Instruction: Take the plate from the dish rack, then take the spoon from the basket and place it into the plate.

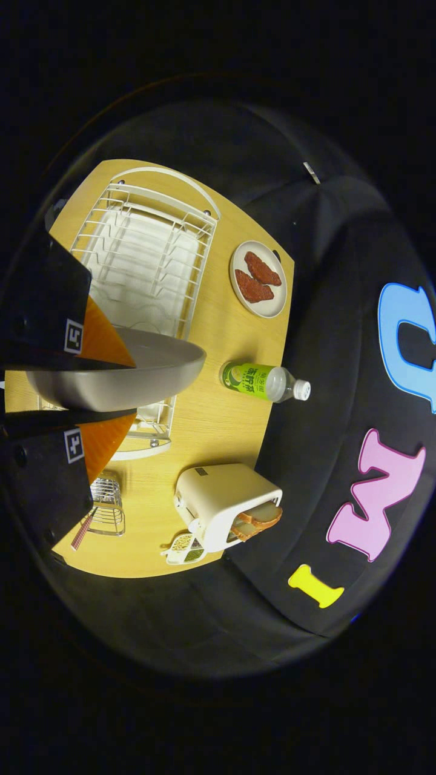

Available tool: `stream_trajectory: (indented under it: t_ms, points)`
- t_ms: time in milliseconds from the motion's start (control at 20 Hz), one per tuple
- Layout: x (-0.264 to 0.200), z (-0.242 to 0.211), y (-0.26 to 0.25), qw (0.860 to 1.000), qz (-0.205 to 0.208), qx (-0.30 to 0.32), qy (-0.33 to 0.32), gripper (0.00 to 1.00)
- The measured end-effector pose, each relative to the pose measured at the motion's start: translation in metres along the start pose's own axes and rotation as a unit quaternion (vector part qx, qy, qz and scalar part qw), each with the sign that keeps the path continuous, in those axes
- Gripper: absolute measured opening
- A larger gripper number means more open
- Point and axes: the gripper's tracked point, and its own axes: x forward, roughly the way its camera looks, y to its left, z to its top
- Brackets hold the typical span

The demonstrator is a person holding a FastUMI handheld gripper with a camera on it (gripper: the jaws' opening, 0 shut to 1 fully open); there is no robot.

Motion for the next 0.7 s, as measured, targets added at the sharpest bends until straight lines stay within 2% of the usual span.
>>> stream_trajectory:
  t_ms: [200,400,700]
  points:
    - [-0.006,0.001,-0.008,0.999,0.035,0.025,0.0,0.28]
    - [-0.022,-0.012,-0.014,0.993,0.104,0.056,-0.002,0.28]
    - [-0.078,-0.049,-0.055,0.979,0.182,0.089,-0.019,0.27]
